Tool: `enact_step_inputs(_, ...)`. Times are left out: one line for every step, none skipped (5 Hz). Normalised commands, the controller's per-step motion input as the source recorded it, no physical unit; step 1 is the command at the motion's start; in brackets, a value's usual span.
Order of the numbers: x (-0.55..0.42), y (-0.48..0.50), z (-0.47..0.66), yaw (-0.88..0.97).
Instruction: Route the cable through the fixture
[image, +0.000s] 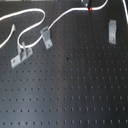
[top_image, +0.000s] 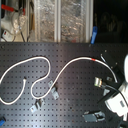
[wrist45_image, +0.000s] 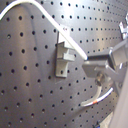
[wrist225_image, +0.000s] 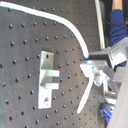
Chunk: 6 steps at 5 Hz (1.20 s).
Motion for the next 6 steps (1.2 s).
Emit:
enact_step_inputs(0.064,0.063,0.03,0.0)
enact_step_inputs(0.12,0.078,0.27,-0.51)
enact_step_inputs(-0.014,0.015,0.32,-1.0)
enact_step_inputs(0.0,0.001,0.32,-1.0)
enact_step_inputs(0.001,0.005,0.32,-1.0)
enact_step_inputs(0.001,0.007,0.32,-1.0)
